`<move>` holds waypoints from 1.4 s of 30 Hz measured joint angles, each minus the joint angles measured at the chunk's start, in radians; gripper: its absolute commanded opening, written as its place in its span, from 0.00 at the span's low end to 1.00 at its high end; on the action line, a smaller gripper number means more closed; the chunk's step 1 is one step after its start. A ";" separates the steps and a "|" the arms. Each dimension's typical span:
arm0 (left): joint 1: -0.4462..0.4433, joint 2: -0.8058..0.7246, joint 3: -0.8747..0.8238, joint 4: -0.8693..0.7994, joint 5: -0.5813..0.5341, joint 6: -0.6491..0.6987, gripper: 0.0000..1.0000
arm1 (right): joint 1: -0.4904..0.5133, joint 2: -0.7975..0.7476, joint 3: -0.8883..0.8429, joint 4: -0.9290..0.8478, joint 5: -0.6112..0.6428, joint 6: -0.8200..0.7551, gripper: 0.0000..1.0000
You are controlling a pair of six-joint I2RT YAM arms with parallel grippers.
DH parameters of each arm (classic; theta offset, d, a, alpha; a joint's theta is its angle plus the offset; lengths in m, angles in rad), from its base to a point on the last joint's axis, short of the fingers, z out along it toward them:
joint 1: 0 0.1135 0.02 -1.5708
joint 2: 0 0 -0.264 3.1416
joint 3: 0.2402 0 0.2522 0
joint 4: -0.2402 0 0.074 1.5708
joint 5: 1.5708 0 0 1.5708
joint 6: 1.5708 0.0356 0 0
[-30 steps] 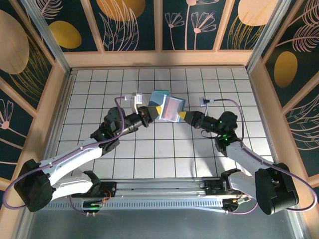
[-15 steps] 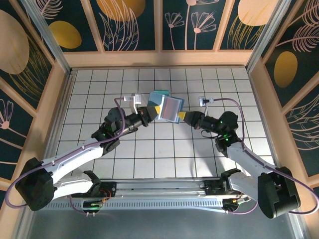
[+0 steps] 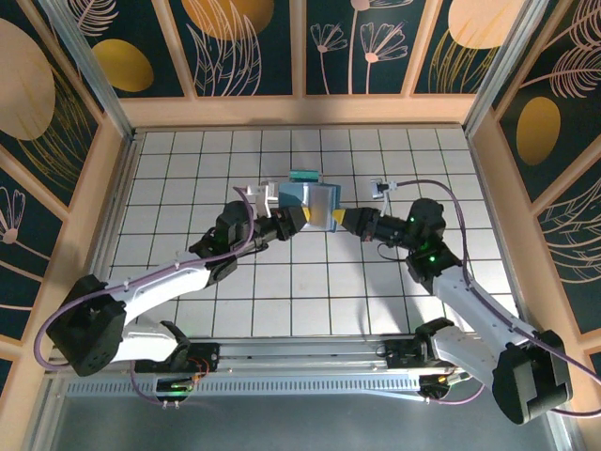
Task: Take the credit cards out of the card holder
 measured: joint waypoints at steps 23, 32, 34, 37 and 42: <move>-0.001 0.026 0.002 0.050 0.073 0.032 0.99 | 0.026 0.057 0.172 -0.409 0.209 -0.113 0.00; -0.001 0.024 0.077 -0.077 0.002 0.142 0.99 | 0.026 0.072 0.245 -0.526 0.216 -0.183 0.00; -0.001 0.024 0.102 -0.103 -0.008 0.161 0.99 | 0.026 0.084 0.261 -0.554 0.216 -0.200 0.00; -0.001 0.033 0.118 -0.108 -0.004 0.175 0.99 | 0.031 0.110 0.290 -0.598 0.217 -0.214 0.00; -0.001 0.101 0.127 -0.090 0.060 0.178 0.99 | 0.065 0.178 0.373 -0.688 0.259 -0.247 0.00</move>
